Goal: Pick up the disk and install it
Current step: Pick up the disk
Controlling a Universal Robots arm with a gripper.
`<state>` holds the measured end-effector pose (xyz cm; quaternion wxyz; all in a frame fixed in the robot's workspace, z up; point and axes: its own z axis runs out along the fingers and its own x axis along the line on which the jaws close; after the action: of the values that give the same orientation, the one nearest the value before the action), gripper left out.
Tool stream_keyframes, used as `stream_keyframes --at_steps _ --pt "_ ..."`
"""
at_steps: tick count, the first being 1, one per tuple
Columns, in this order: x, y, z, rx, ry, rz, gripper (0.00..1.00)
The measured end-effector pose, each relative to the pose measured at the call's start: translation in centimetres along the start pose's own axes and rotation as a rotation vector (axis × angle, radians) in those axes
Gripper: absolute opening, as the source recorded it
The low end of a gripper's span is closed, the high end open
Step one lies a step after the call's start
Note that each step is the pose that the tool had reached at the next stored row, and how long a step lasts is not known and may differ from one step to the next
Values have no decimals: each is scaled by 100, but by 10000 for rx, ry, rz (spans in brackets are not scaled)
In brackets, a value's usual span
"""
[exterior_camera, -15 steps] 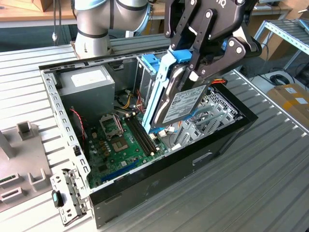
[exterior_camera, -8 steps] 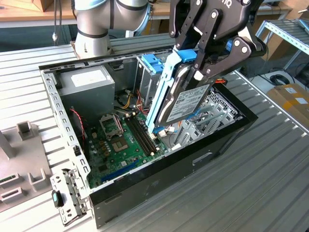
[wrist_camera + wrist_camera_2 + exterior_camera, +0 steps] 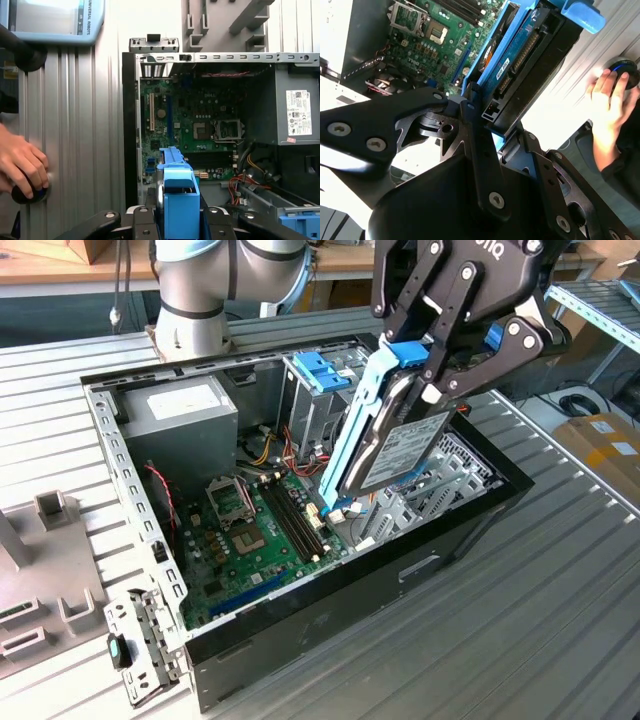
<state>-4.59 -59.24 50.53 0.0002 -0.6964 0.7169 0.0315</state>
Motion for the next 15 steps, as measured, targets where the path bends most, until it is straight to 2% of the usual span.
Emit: stream_keyframes --at_steps 5,15 --pt "-2 -113 3 0 0 0 37" --pt "-2 -270 6 0 0 0 37"
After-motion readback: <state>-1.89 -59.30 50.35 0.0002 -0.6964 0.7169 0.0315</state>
